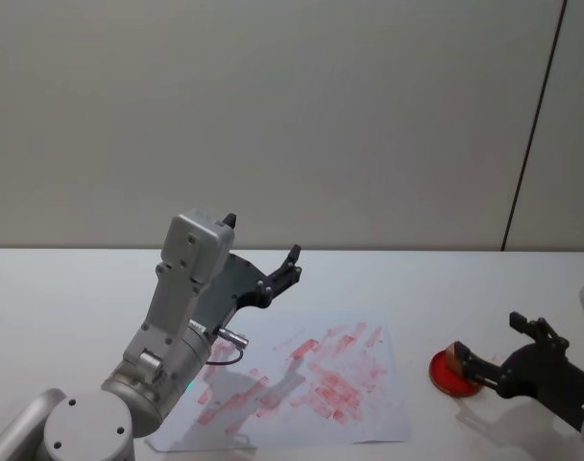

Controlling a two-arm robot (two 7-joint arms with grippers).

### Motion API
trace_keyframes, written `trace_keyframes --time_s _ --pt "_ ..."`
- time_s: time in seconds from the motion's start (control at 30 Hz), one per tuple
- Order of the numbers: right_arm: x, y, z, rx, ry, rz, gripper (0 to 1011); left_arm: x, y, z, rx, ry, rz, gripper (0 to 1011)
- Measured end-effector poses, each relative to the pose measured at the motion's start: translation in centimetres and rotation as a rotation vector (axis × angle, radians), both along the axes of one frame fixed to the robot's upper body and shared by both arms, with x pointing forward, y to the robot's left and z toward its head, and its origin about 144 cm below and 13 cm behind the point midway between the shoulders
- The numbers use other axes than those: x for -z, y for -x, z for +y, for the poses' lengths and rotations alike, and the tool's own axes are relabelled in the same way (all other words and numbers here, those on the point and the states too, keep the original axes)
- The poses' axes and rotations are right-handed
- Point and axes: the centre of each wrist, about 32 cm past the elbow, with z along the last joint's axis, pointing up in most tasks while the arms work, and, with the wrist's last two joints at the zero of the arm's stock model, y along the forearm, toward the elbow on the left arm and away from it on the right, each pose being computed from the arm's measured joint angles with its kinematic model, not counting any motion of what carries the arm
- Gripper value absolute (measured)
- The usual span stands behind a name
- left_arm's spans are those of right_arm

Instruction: Use the one hand to pick up the stamp and affix it onto the A4 paper.

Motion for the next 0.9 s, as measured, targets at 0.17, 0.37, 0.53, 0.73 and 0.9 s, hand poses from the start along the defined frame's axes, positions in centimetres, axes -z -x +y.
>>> trace_keyframes --time_s 0.17,0.37,0.53,0.73,0.9 --pt "0.6 -0.6 -0.5 -0.028 0.023 0.027 1001 0.0 0.0 0.0 0.0 0.0 0.0 1003" --pt "1.3 -1.3 -0.7 -0.056 0.045 0.051 1001 0.0 0.0 0.0 0.0 0.0 0.0 1002" --pt "1.7 -1.8 -0.6 -0.075 0.061 0.065 1001 0.0 0.0 0.0 0.0 0.0 0.0 1002" --pt "2.2 -2.2 -0.5 -0.094 0.079 0.085 903 0.0 0.0 0.0 0.0 0.0 0.0 1002" --pt "2.5 -2.4 -0.5 -0.102 0.087 0.097 760 0.0 0.0 0.0 0.0 0.0 0.0 1002"
